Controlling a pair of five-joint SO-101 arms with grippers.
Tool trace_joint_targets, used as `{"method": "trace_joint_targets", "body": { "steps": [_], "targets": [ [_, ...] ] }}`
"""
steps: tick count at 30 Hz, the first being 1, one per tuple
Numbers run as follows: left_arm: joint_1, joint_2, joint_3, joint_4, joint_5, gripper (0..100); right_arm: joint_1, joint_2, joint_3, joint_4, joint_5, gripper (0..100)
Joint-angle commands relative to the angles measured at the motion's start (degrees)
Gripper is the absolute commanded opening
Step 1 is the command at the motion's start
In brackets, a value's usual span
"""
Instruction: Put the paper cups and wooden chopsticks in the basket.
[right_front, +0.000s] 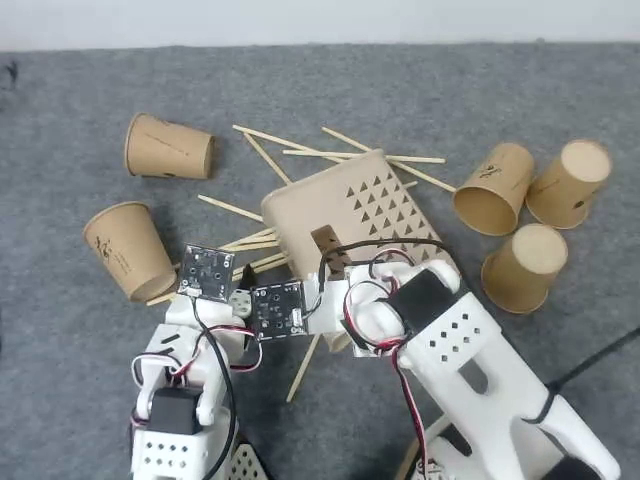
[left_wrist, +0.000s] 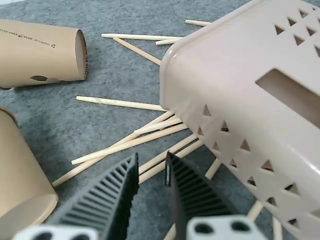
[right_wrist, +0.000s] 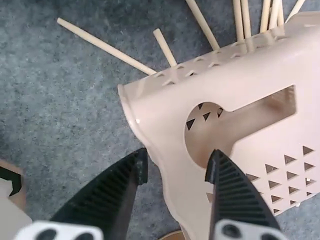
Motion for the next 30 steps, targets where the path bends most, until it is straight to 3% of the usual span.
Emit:
{"method": "trace_joint_targets", "body": {
  "steps": [1, 16, 20, 22, 30],
  "targets": [
    [0.2, -0.5, -0.8, -0.2, -0.5, 9, 1.1, -0.2, 2.6, -4.3, 1.9, 20.2],
    [0.2, -0.5, -0.8, -0.1, -0.5, 9, 1.2, -0.2, 10.9, -13.5, 1.7, 19.1],
    [0.2, -0.5, -0.8, -0.1, -0.5, 9, 3.5, -0.9, 10.8, -17.5, 1.7, 0.4],
    [0.2, -0.5, -0.8, -0.1, -0.5, 9, 5.3, -0.9, 10.5, -18.9, 1.8, 3.5],
    [0.4, -0.5, -0.8, -0.1, -0.5, 9, 6.0, -1.5, 7.3, -18.0, 1.5, 0.7]
  ]
}}
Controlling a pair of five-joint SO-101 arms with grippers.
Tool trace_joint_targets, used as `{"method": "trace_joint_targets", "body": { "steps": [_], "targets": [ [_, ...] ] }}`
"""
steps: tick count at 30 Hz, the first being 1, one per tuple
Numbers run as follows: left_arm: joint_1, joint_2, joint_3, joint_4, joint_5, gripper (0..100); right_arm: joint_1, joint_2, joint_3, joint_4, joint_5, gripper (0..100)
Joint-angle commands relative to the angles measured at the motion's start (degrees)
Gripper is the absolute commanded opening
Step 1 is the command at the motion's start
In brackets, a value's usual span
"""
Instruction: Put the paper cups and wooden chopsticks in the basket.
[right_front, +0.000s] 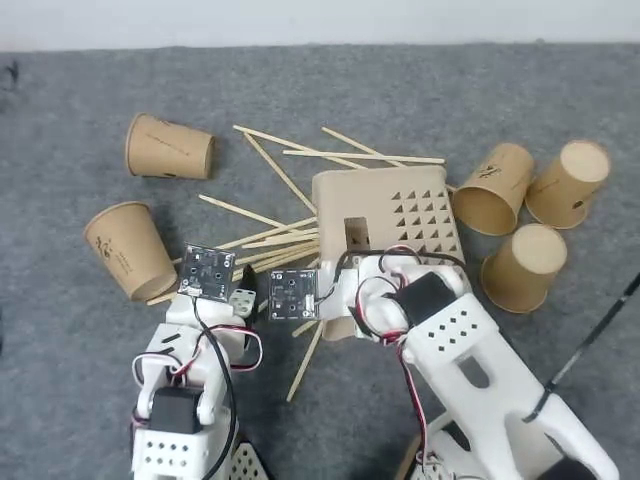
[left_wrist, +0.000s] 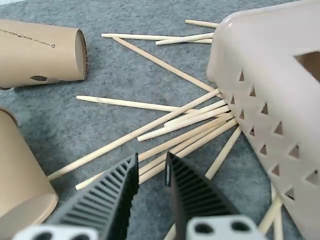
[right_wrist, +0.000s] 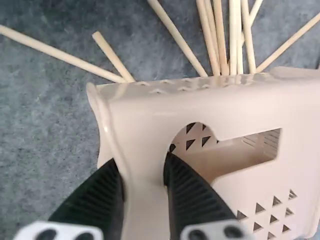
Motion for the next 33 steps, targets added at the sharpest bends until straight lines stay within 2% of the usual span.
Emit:
{"method": "trace_joint_targets", "body": {
  "steps": [1, 8, 12, 16, 21, 23, 31, 33],
  "targets": [
    [0.4, -0.5, -0.8, -0.1, -0.5, 9, 0.3, -1.9, -6.0, 1.9, -0.5, 0.7],
    [0.5, -0.5, -0.8, -0.1, -0.5, 9, 0.1, -5.0, -24.1, 10.0, -8.6, 0.7],
    [0.5, -0.5, -0.8, -0.1, -0.5, 9, 0.2, -4.4, -33.9, 12.8, -17.0, 0.7],
    [0.4, -0.5, -0.8, -0.1, -0.5, 9, 2.0, -3.3, -44.0, 13.0, -31.9, 0.7],
    [0.2, -0.5, -0.8, -0.1, -0.5, 9, 10.4, -1.8, -57.1, 13.3, -52.5, 0.7],
    [0.1, -0.5, -0.8, -0.1, -0.5, 9, 13.5, -0.6, -61.3, 16.4, -53.9, 0.7],
    [0.1, -0.5, -0.8, -0.1, -0.5, 9, 16.7, 14.0, -75.5, 39.6, -50.8, 0.7],
    [0.1, -0.5, -0.8, -0.1, -0.5, 9, 19.1, 16.9, -76.7, 40.5, -51.0, 0.7]
  ]
}}
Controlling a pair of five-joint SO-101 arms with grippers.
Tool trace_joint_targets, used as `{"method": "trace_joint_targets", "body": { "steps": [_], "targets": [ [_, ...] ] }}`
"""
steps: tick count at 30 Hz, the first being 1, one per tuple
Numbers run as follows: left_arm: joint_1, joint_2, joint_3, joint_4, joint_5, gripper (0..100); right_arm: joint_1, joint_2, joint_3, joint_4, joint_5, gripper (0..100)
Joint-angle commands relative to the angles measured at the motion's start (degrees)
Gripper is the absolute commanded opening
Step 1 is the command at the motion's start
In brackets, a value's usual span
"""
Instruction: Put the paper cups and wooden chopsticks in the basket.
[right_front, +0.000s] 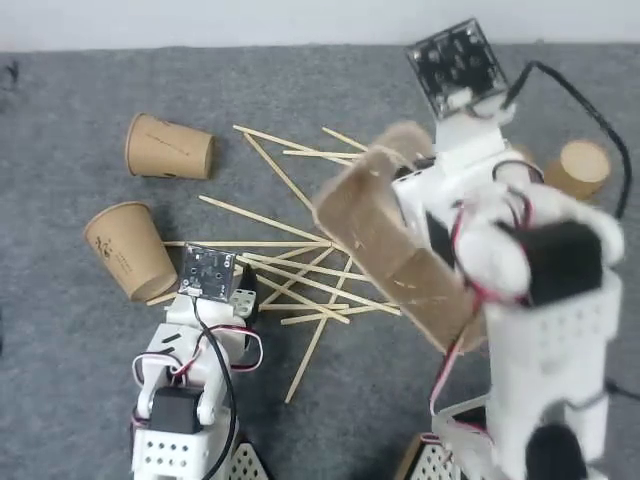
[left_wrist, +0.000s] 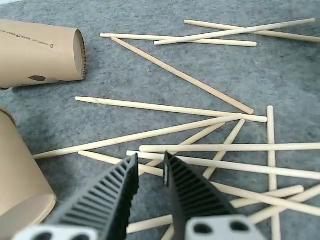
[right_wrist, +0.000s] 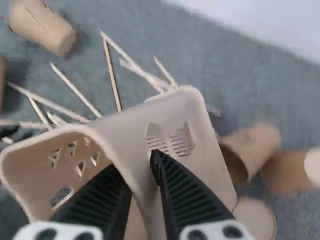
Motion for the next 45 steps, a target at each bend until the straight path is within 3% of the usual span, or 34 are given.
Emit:
{"method": "trace_joint_targets", "body": {
  "steps": [1, 5, 13, 23, 40, 42, 45],
  "targets": [
    [-0.2, -0.5, -0.8, -0.1, -0.5, 9, 4.6, 3.2, -5.3, 2.9, 0.5, 0.7],
    [-0.2, -0.5, -0.8, -0.1, -0.5, 9, 8.9, 4.5, -5.2, 3.0, 0.4, 0.7],
    [-0.2, -0.5, -0.8, -0.1, -0.5, 9, 9.7, 9.5, -1.0, 2.4, 1.4, 0.7],
    [-0.2, -0.5, -0.8, -0.1, -0.5, 9, 14.6, 20.5, -3.1, -8.2, 8.2, 0.7],
    [0.1, -0.5, -0.8, -0.1, -0.5, 9, 19.5, 29.5, -3.1, -17.4, 8.5, 1.0],
    [0.0, -0.5, -0.8, -0.1, -0.5, 9, 19.7, 30.0, -3.1, -17.9, 8.1, 4.8],
    [-0.1, -0.5, -0.8, -0.1, -0.5, 9, 19.6, 29.8, -3.1, -17.7, 8.3, 23.0]
  ]
}}
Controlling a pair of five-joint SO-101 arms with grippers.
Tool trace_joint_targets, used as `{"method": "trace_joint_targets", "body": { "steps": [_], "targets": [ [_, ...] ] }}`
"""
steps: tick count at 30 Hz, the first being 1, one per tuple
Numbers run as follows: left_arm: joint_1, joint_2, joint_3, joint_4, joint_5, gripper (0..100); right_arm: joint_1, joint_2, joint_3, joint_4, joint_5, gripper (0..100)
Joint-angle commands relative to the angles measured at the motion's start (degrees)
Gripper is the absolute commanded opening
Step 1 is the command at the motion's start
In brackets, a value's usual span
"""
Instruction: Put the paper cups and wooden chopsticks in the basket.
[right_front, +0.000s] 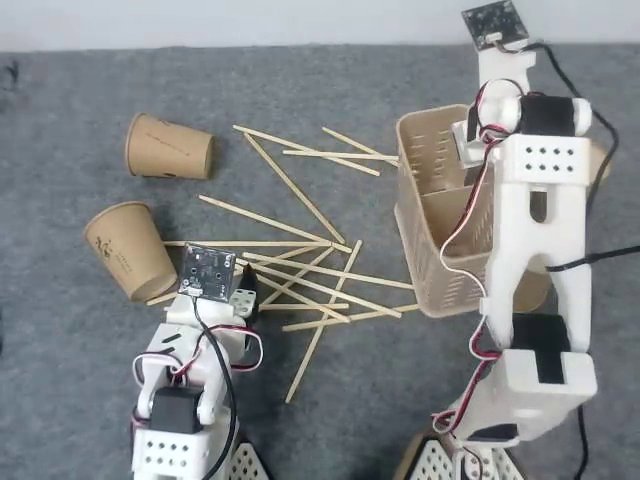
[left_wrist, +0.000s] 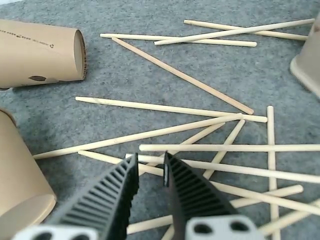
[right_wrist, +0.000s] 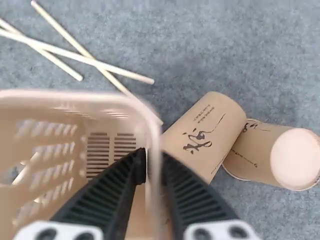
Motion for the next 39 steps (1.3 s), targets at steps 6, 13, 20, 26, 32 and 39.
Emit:
{"method": "trace_joint_targets", "body": {
  "steps": [6, 13, 20, 26, 32, 39],
  "targets": [
    [-0.1, -0.5, -0.8, -0.1, -0.5, 9, 0.0, -6.5, -2.6, -1.0, 3.2, 30.9],
    [-0.1, -0.5, -0.8, -0.1, -0.5, 9, 3.8, -22.4, -2.6, 1.0, 6.8, 15.8],
    [-0.1, -0.5, -0.8, -0.1, -0.5, 9, 23.0, -22.0, 0.9, -3.9, 6.5, 15.8],
    [-0.1, -0.5, -0.8, 0.5, -0.5, 9, 28.3, -4.7, 1.1, -11.9, 6.6, 15.8],
    [-0.1, -0.5, -0.8, 0.5, -0.5, 9, 28.3, 11.2, -7.2, -13.1, 6.4, 15.8],
    [-0.1, -0.5, -0.8, 0.4, -0.5, 9, 28.3, 27.3, -21.1, -12.4, 6.4, 15.8]
  ]
}}
